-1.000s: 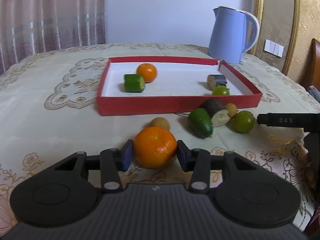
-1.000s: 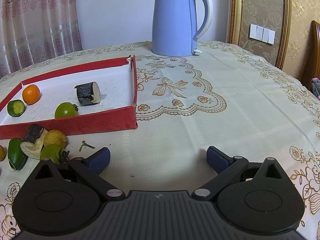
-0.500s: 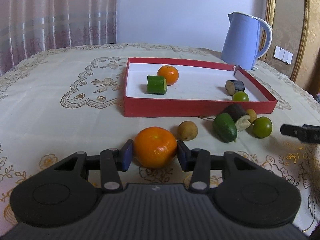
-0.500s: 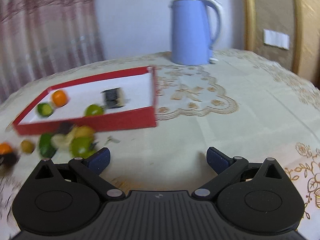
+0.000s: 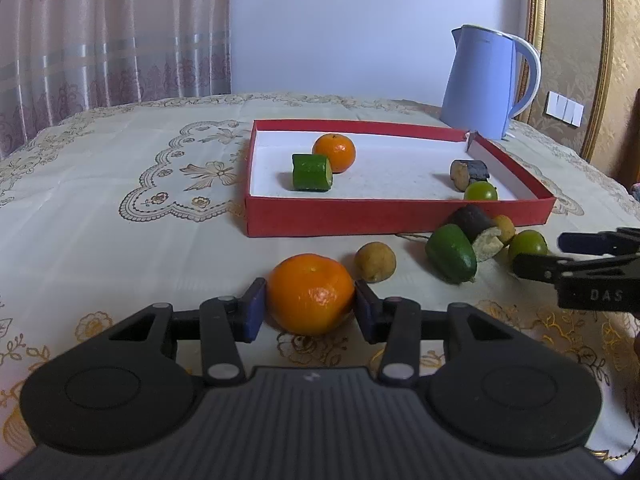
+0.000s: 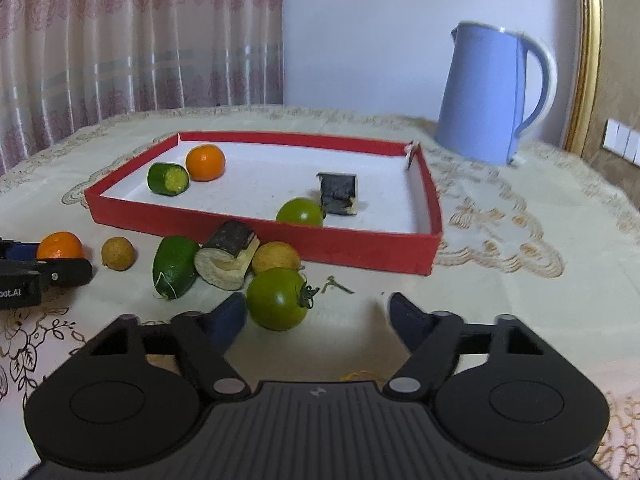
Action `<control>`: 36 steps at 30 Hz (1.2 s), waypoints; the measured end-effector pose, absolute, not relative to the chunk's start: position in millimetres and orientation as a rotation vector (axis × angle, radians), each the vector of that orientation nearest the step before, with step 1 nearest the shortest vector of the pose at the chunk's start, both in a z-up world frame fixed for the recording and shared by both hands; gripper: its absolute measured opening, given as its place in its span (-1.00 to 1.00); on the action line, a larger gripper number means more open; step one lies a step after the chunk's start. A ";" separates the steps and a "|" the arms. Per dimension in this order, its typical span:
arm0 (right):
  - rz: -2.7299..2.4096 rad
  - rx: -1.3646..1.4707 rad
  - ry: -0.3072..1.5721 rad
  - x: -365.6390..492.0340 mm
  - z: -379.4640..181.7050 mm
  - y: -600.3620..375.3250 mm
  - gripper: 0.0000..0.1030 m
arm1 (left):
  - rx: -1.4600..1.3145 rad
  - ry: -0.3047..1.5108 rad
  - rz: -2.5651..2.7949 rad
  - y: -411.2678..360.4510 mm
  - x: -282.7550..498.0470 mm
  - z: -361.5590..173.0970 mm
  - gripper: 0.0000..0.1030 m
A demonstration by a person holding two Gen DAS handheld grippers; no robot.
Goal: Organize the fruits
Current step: 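Hold the orange in the left tool while the right tool grasps a green tomato, then carry the green tomato into the tray and open the right tool while the left tool holds the orange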
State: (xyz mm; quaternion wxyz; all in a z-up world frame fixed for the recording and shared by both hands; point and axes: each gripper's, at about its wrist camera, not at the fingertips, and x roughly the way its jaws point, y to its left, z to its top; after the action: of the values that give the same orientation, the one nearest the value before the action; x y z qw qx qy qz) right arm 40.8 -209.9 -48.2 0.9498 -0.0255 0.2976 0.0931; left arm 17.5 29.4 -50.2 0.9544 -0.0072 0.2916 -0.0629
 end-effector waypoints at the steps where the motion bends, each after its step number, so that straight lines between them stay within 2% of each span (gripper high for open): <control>1: 0.195 -0.043 0.612 43.4 -48.6 -209.3 0.45 | -0.014 0.591 -0.129 29.6 17.5 -50.2 -0.18; 6: 0.203 -0.060 0.615 45.2 -49.8 -203.4 0.24 | -0.014 0.590 -0.132 29.9 17.3 -50.5 -0.18; 14: 0.181 -0.024 0.634 52.0 -51.7 -204.1 0.23 | -0.009 0.590 -0.135 29.1 17.0 -51.4 -0.17; 22: 0.187 -0.040 0.629 52.2 -51.7 -201.7 0.03 | -0.008 0.591 -0.134 29.0 17.0 -51.5 -0.17; 27: 0.209 -0.049 0.623 50.2 -51.1 -197.5 -0.29 | -0.004 0.591 -0.134 29.2 17.2 -52.2 -0.16; 36: 0.210 -0.042 0.621 49.0 -50.8 -198.4 -0.31 | -0.004 0.591 -0.134 28.9 17.2 -52.1 -0.15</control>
State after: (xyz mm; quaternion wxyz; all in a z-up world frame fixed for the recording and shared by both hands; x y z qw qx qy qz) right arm 49.0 -198.4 -50.8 0.9465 -0.0208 0.3051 0.1030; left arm 17.2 28.9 -52.1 0.9544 -0.0020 0.2911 -0.0661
